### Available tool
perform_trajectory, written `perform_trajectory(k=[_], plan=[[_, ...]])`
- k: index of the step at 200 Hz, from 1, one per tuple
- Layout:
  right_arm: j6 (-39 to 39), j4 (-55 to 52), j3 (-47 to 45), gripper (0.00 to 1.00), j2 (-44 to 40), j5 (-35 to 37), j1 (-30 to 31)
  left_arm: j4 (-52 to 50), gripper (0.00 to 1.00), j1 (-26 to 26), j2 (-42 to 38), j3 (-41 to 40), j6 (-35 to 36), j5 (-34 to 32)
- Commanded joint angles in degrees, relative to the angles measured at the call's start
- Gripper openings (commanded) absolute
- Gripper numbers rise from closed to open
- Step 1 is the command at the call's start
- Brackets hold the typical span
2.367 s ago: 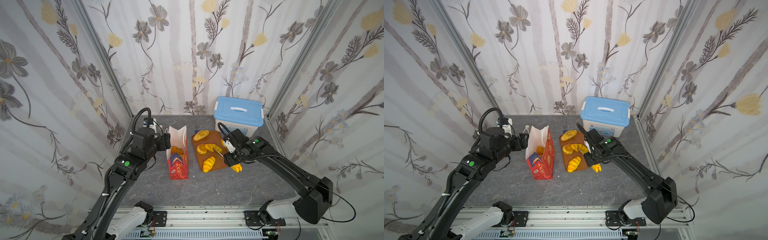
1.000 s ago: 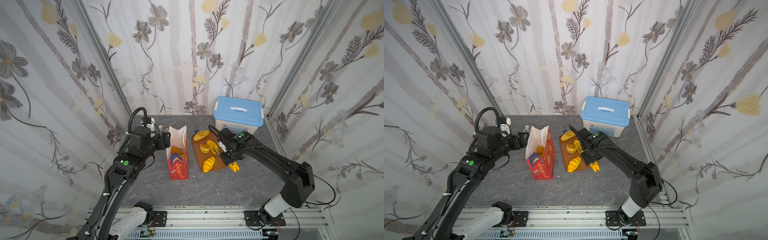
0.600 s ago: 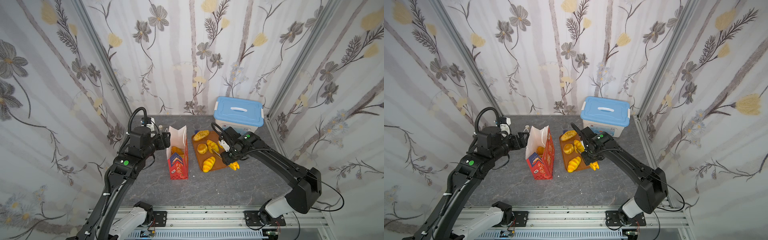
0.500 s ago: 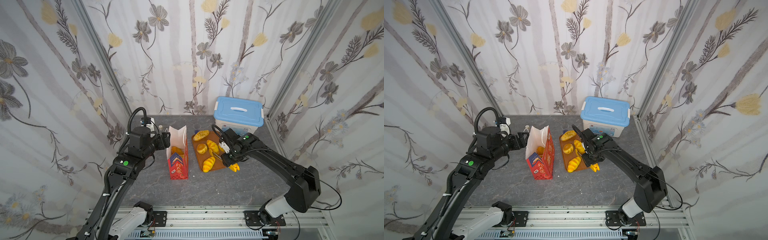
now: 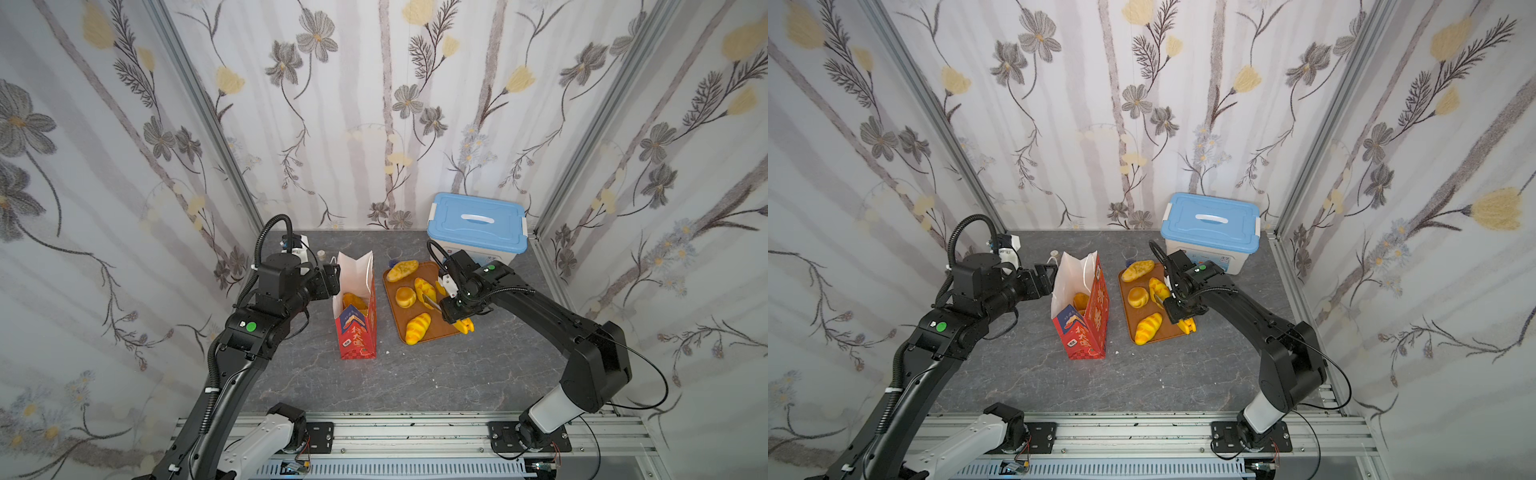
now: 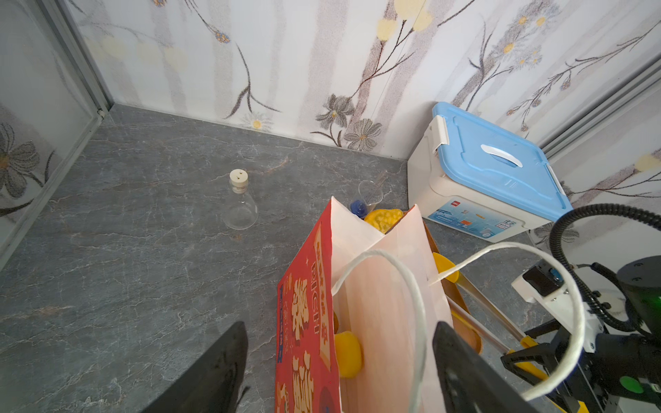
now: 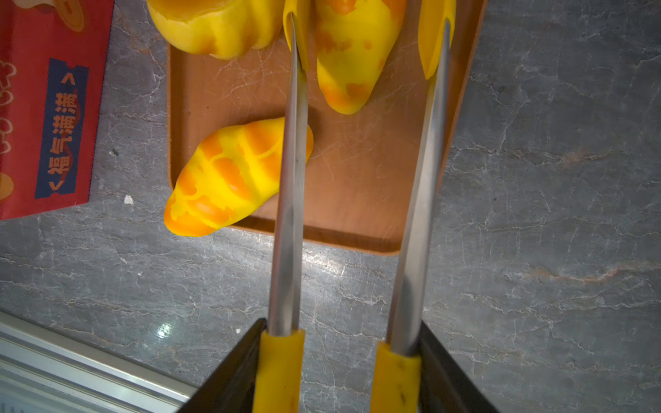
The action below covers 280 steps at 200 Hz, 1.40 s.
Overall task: Pack bread into a paper bag
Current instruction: Pick up the fake bread from the plate, then place the fake bread in the paper bag.
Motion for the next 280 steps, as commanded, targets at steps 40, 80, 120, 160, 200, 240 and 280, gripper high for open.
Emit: perform_trajectory(k=[40, 80, 120, 160, 200, 240, 280], plan=[[-1.64, 4.19, -0.04, 0.45, 0.51, -3.13, -0.23, -0.33, 0.83, 0.09, -0.34, 1.20, 0.93, -1.83], [-0.60, 4.11, 2.01, 0.41, -5.28, -1.98, -0.77, -0.74, 0.83, 0.09, 0.19, 1.66, 0.61, -2.01], [0.43, 3.58, 5.08, 0.42, -10.51, -0.59, -0.81, -1.90, 0.83, 0.04, 0.28, 2.34, 0.97, -3.14], [-0.18, 3.65, 9.71, 0.40, -17.46, -1.45, 0.64, -2.08, 0.82, 0.11, -0.22, 2.26, 0.24, -2.65], [-1.39, 6.07, 11.95, 0.41, -24.53, -3.73, 4.79, -2.34, 0.82, 0.06, -0.58, 1.19, -1.61, -1.88], [-0.88, 8.33, 13.95, 0.42, -26.94, -7.32, 12.05, -2.62, 0.82, 0.00, -0.50, 1.47, -2.66, -2.37], [-0.42, 14.73, 13.73, 0.41, -26.10, -11.03, 18.31, -3.50, 0.81, -0.01, -1.47, 1.44, -3.24, -4.69]])
